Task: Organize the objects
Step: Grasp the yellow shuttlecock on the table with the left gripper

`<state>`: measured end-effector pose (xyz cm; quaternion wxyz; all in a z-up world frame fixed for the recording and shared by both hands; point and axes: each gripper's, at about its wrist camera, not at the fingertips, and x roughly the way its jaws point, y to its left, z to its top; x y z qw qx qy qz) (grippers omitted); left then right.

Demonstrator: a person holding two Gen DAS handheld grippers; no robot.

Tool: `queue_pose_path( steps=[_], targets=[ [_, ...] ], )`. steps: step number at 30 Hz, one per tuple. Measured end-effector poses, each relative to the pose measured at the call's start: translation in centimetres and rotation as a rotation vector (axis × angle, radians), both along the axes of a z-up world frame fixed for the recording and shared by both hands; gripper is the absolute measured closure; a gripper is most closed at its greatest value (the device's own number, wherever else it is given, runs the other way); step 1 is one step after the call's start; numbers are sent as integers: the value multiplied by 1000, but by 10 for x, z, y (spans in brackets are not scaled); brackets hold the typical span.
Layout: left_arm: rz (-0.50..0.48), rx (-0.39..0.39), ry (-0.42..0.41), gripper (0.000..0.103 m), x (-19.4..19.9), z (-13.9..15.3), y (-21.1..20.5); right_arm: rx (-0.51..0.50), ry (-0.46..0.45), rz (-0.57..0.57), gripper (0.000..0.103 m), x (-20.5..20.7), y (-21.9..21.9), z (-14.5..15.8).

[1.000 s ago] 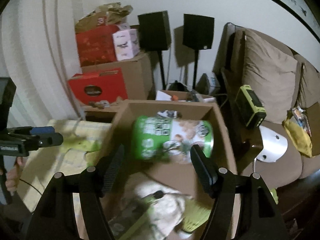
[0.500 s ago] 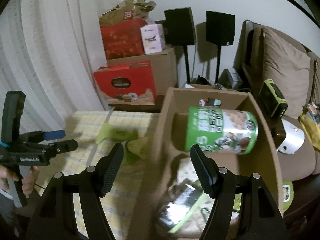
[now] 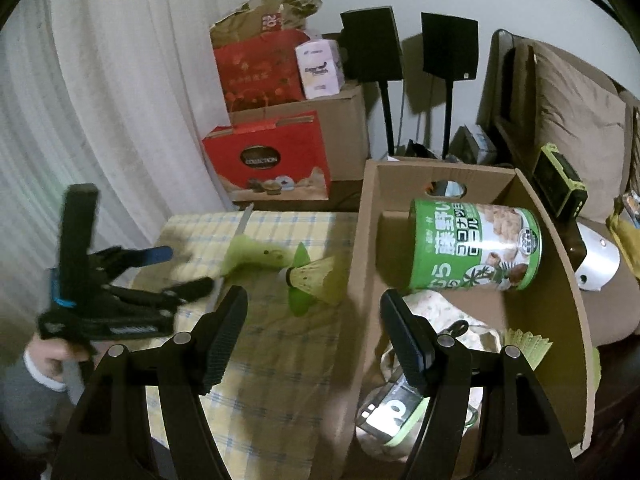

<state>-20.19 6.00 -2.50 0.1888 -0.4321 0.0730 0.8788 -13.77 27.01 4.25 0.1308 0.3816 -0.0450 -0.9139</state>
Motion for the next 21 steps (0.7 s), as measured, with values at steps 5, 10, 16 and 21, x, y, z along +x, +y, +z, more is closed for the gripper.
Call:
queue_pose_path(
  steps=[5, 10, 16, 21],
  targets=[
    [-84, -42, 16, 14, -11, -13, 24, -16, 5, -9, 32, 0, 5, 2],
    [-176, -69, 6, 14, -26, -24, 48, -32, 6, -15, 32, -1, 12, 2],
    [-286, -84, -28, 14, -38, -39, 69, -51, 11, -20, 32, -3, 21, 1],
    [-360, -142, -30, 14, -42, -50, 86, -60, 10, -20, 32, -2, 25, -1]
  ],
)
